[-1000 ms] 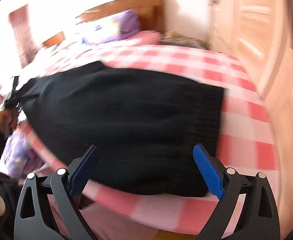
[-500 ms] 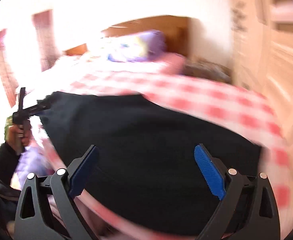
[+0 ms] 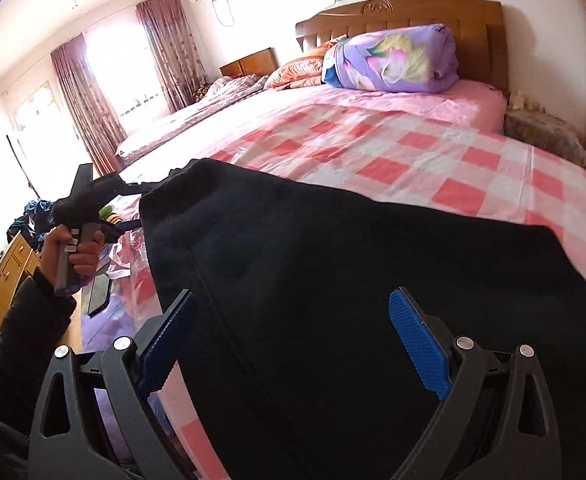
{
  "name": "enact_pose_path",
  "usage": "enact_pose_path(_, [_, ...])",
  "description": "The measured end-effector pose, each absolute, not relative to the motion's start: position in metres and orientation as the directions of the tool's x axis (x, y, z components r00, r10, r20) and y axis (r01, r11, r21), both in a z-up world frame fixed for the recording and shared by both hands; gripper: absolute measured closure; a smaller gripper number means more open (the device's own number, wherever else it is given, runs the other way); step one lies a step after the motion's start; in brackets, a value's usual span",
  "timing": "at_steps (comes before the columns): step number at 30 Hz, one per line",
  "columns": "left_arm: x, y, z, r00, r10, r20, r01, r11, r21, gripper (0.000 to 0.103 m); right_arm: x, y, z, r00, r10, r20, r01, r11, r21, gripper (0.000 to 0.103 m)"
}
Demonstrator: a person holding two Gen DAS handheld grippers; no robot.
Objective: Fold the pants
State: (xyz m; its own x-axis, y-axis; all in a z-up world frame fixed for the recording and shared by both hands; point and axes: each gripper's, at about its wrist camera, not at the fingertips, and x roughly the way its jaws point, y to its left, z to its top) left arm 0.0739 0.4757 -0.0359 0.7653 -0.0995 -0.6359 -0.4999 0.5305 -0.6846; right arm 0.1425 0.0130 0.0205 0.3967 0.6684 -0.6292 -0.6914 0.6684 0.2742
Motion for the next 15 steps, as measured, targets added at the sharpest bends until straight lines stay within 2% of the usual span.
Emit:
enact_pose_path(3, [0.078, 0.478, -0.039, 0.785, -0.109, -0.609, -0.473, 0.53, -0.704, 0.02, 0.142, 0.013, 0.013, 0.393, 0.65, -0.65, -0.687, 0.678, 0.262, 0.01])
enact_pose_path(7, [0.081, 0.485, -0.047, 0.779, -0.101, -0.619, -0.487, 0.525, -0.698, 0.044, 0.145, 0.009, 0.003, 0.388, 0.639, -0.664, -0.662, 0.694, 0.282, 0.01])
enact_pose_path(12, [0.075, 0.491, -0.063, 0.81, -0.122, -0.574, -0.449, 0.501, -0.74, 0.046, 0.143, 0.008, 0.002, 0.388, 0.645, -0.659, -0.659, 0.694, 0.292, 0.01])
enact_pose_path(14, [0.075, 0.491, -0.063, 0.793, -0.113, -0.598, -0.469, 0.513, -0.719, 0.065, 0.142, 0.008, 0.002, 0.389, 0.646, -0.657, -0.663, 0.692, 0.287, 0.01])
enact_pose_path(15, [0.073, 0.49, -0.063, 0.796, -0.114, -0.595, -0.465, 0.515, -0.721, 0.068, 0.143, 0.008, 0.002, 0.389, 0.646, -0.657, -0.663, 0.692, 0.287, 0.01])
